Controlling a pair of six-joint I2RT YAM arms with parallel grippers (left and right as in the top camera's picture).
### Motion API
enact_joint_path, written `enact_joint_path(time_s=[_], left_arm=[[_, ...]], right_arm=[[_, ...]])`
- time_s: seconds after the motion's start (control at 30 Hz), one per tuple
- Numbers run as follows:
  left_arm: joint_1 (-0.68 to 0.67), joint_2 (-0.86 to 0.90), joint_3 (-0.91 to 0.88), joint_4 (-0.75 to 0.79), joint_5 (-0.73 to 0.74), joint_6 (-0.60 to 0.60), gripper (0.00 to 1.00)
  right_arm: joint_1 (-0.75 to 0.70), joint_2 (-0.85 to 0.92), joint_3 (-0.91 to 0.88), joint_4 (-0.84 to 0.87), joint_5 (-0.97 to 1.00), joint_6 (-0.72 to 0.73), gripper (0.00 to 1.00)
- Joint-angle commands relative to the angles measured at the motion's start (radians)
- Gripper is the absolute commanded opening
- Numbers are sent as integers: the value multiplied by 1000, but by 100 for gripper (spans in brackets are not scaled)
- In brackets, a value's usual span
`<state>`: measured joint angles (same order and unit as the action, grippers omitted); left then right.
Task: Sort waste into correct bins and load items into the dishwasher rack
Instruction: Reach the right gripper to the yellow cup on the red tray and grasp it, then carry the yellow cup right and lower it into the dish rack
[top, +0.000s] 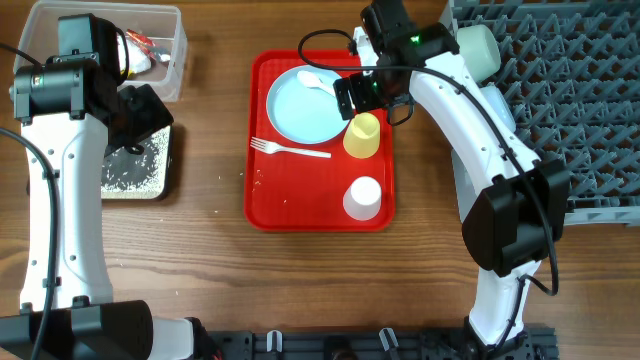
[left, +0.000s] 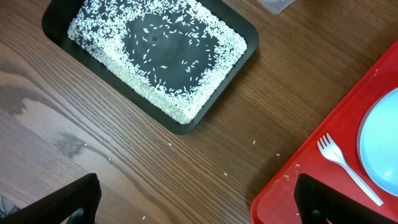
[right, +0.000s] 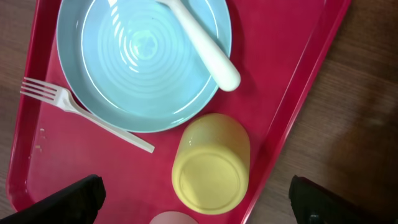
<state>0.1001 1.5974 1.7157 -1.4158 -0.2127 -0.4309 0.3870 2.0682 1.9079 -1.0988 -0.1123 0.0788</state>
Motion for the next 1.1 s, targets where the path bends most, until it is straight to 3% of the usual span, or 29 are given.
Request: enact_joint_path(time_s=[0.0,0.23,0.63,0.87,1.07], left_arm=[[5,6,3,-3,-13,11,100],[5,6,3,-9,-10,8,100],[5,6,3,-11,-1,8,100],[5,6,3,-14,-1,8,100],[5,6,3,-14,-1,8,100]], right_arm=[[2,54,14,6,-15,39,90],[3,135,14,-21,-6,84,80],[3,228,14,-52,15,106,80],[2,232,14,-54,15,107,65],[2,211,14,-76,15,106,63]])
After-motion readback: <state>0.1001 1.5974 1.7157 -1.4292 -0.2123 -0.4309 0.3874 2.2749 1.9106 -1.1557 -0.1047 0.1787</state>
